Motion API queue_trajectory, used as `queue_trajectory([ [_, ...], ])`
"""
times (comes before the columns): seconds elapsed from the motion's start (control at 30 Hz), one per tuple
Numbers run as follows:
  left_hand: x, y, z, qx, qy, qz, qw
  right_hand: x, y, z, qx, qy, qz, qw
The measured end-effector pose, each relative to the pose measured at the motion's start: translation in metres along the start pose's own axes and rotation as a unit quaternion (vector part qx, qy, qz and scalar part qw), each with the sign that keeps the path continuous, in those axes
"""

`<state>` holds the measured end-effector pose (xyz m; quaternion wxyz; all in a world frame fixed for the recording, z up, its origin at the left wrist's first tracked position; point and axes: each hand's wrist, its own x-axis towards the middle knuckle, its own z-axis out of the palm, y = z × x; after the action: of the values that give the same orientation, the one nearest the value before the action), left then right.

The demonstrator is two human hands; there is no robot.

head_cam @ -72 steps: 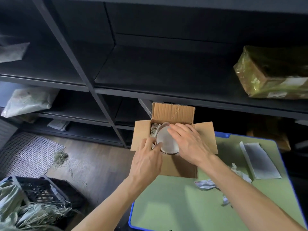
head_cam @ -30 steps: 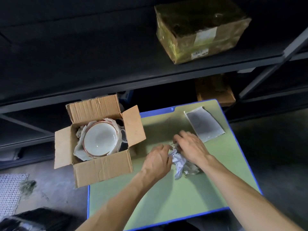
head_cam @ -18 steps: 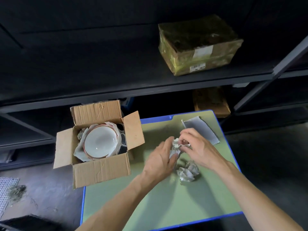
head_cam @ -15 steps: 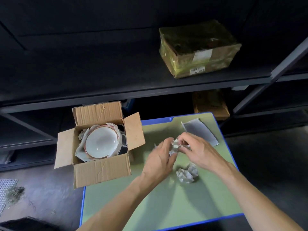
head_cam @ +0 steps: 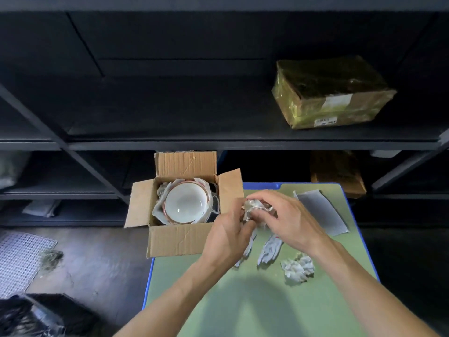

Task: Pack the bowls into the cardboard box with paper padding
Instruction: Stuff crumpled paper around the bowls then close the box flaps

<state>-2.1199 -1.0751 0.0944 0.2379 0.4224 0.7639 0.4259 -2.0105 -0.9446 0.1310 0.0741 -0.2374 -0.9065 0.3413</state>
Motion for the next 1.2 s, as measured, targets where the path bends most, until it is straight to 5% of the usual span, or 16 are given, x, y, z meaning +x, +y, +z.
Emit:
queue_trajectory([
  [0.13,-0.007,-0.011,-0.038,0.04,0.057,-0.001,0.998,0.021,-0.031,0.02,0.01,-0.004,-0.032,0.999],
  [0.27,-0.013,-0.032,-0.078,0.076,0.111,-0.048,0.99,0.041,-0.06,0.04,0.021,-0.09,-0.067,0.993],
  [0.43,-0.022,-0.054,-0.118,0.041,0.076,-0.088,0.992,0.064,-0.086,0.072,0.048,-0.07,-0.086,0.993],
  [0.77,-0.023,-0.088,-0.169,0.045,0.025,-0.048,0.998,0.079,-0.114,0.104,0.027,-0.024,-0.057,0.998],
  [1.0,-0.001,-0.083,-0.184,-0.016,0.063,-0.041,0.997,0.083,-0.129,0.118,0.039,0.006,-0.028,0.999],
  [1.2,0.001,-0.089,-0.193,-0.018,-0.002,-0.015,1.0,0.085,-0.134,0.119,0.088,0.014,0.019,0.996],
])
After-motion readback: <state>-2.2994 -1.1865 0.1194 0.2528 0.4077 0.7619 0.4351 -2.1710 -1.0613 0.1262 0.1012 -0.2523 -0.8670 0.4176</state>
